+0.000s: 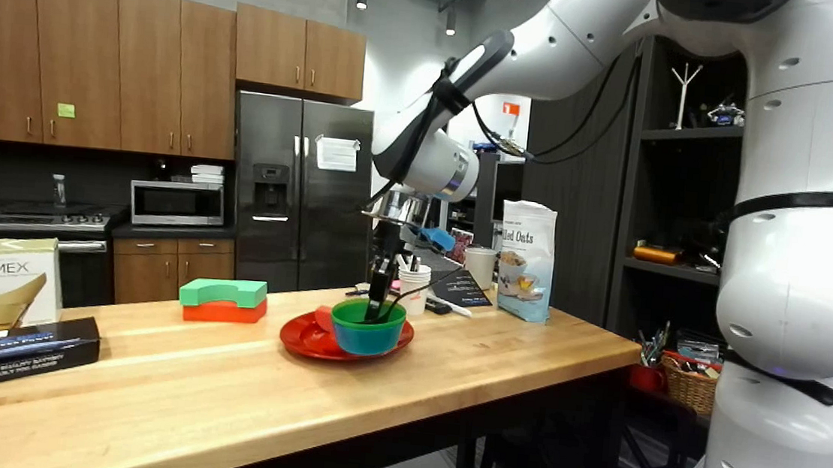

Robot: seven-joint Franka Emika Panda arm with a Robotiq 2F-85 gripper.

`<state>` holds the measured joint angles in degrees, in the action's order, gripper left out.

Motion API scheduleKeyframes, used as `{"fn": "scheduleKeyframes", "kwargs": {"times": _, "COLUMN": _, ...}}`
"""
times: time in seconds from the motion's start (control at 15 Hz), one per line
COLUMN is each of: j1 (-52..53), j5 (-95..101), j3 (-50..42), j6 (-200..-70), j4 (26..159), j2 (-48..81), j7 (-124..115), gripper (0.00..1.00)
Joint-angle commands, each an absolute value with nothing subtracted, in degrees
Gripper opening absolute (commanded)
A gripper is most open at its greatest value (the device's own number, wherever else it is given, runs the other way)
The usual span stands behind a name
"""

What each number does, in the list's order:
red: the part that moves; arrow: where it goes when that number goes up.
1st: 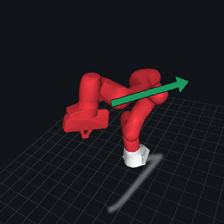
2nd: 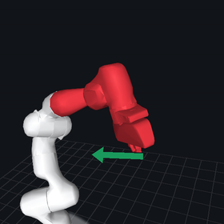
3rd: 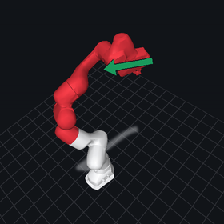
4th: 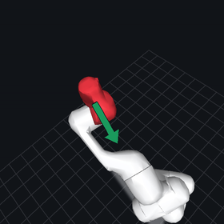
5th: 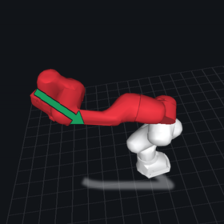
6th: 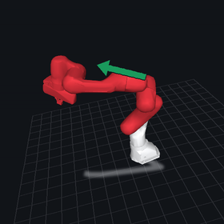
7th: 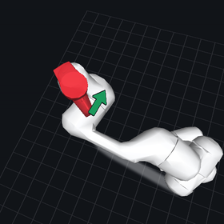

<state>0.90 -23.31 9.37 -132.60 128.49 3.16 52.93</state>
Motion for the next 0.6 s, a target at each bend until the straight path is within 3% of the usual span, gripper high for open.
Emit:
{"fn": "scheduleKeyframes", "kwargs": {"times": 0.0, "j1": 2.5, "j5": -23.4, "j3": 8.2, "j6": -134.8, "j4": 133.6, "j2": -2.5, "j7": 51.4, "gripper": 0.02}}
{"fn": "scheduleKeyframes", "kwargs": {"times": 0.53, "j1": 12.4, "j5": -26.0, "j3": 12.9, "j6": -141.9, "j4": 134.0, "j2": -1.1, "j7": 56.0, "gripper": 0.02}}
